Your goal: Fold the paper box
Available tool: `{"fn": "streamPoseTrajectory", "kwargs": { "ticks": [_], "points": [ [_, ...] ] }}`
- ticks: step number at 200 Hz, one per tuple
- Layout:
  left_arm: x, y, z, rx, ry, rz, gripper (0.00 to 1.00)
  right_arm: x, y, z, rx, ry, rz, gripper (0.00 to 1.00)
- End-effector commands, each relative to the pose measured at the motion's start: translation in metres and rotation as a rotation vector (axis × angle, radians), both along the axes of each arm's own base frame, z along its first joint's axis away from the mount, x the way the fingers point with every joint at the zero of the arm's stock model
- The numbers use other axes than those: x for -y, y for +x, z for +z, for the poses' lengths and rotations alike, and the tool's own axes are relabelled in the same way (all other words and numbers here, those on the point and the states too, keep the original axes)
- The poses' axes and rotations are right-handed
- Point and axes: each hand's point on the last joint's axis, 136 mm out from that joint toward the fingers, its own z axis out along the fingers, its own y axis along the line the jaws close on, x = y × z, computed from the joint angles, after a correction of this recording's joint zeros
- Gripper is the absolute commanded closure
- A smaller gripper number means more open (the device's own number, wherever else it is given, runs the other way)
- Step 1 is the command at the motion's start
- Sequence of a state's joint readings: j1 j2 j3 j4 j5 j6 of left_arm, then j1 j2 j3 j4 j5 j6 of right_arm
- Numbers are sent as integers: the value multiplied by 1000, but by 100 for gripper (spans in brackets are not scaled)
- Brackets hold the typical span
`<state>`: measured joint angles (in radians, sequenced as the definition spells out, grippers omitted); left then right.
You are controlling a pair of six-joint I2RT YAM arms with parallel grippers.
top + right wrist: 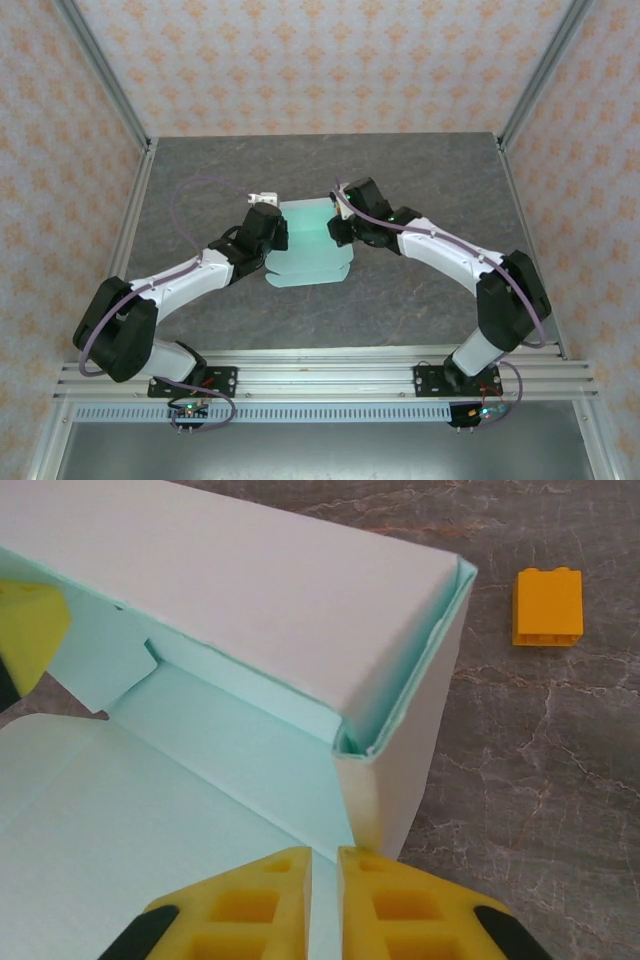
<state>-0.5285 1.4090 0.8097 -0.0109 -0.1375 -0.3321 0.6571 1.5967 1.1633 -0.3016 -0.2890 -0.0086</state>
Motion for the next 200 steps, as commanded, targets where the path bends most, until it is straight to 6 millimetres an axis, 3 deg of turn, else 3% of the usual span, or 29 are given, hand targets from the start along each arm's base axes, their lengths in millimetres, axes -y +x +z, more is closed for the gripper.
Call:
{"fn": "streamPoseTrajectory", "kwargs": {
  "ticks": [1,43,66,106,136,160,200],
  "points": [
    [6,3,15,40,-43,-16,93,-8,17,17,78,11,-84,87],
    [6,4,15,38,-41,-13,93,-15,18,23,106,17,-142,88],
    [2,5,15,33,-22,10,93,-12,12,27,98,7,-123,81],
    [-3,4,13,28,-5,31,93,13,-4,42,139,-56,-105,67],
    [-1,3,13,27,-14,23,93,36,0,42,143,-89,-149,56],
    [-1,4,14,29,-16,24,93,28,4,37,111,-45,-133,50],
    [0,4,16,29,-21,20,93,17,14,20,85,-33,-181,50]
  ]
}}
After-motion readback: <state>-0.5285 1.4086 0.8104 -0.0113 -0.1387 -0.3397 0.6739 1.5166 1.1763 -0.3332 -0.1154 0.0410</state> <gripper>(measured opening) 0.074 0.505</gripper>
